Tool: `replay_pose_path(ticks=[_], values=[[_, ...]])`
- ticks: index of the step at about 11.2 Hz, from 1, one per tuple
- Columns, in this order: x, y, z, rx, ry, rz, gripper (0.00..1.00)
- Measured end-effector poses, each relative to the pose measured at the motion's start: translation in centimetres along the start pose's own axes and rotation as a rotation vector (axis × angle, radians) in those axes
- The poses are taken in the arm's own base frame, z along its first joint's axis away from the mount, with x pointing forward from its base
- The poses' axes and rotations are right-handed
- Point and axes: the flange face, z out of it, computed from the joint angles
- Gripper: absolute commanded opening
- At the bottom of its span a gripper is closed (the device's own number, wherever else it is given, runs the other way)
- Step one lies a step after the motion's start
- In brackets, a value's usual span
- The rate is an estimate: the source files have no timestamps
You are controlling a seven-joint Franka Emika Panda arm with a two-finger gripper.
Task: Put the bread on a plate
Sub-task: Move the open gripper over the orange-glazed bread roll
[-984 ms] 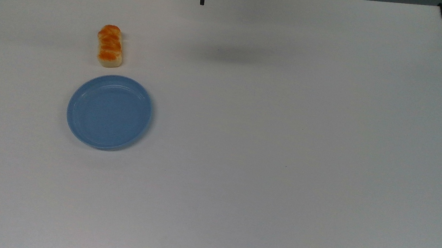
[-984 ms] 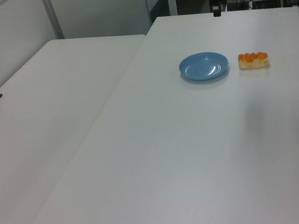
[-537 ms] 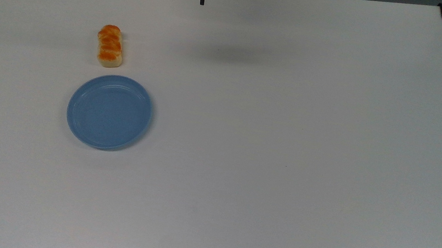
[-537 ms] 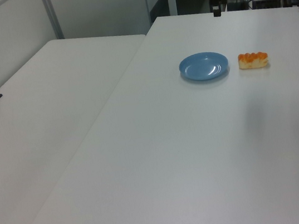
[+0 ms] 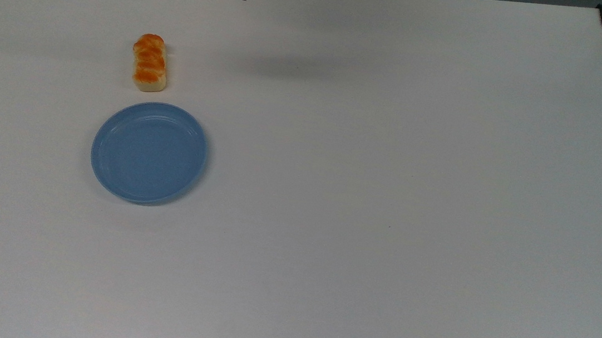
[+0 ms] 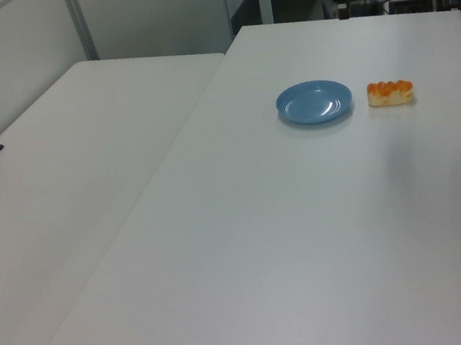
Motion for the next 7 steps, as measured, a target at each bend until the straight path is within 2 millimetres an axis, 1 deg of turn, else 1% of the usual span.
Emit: replay_pose_path(ticks=[1, 2, 3, 4, 5, 7], values=[[-0.7, 1.4, 0.9, 0.004, -0.018, -0.011, 1.00], [-1.5, 3.3, 2.7, 0.010, -0.036, -0.027, 1.00], [-2.3, 5.1, 5.0, 0.004, -0.049, -0.046, 1.00], [-3.0, 6.8, 8.5, -0.017, -0.074, -0.069, 1.00], [-3.5, 7.3, 11.3, -0.047, -0.092, -0.089, 1.00], [-4.5, 7.1, 17.0, -0.097, -0.109, -0.132, 1.00]])
